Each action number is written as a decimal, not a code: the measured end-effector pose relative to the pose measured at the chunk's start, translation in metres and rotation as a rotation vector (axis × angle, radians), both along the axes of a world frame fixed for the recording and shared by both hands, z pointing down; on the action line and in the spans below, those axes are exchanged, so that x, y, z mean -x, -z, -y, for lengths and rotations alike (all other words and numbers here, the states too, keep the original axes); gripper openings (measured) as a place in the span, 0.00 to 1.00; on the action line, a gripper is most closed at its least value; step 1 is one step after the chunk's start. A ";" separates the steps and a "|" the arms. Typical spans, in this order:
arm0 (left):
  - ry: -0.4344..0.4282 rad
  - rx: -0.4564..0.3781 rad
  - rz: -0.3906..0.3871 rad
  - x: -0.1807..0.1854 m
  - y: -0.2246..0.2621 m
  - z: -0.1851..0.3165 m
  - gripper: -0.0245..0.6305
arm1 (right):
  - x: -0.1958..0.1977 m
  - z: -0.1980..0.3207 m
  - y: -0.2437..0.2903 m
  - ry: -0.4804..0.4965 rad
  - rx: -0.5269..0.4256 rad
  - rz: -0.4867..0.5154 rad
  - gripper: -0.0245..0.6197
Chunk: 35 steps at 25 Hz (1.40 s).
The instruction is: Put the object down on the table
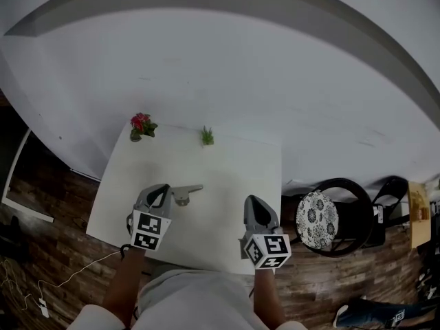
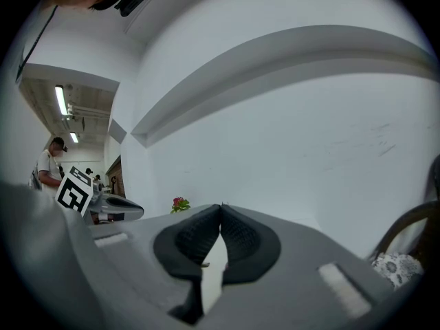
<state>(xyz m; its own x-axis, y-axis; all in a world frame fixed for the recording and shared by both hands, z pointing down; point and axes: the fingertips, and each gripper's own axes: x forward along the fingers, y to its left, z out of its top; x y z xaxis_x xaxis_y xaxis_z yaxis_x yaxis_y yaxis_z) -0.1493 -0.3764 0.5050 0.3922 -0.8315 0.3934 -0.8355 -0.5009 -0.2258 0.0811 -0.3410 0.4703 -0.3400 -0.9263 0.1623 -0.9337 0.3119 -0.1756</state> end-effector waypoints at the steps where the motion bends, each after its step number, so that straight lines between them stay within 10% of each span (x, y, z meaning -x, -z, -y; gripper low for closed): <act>1: 0.002 -0.013 0.000 0.001 0.004 -0.001 0.05 | 0.001 0.001 0.000 0.001 0.000 -0.001 0.04; 35: 0.149 -0.205 -0.204 0.063 0.084 -0.019 0.05 | -0.017 -0.004 0.014 -0.045 -0.055 -0.027 0.04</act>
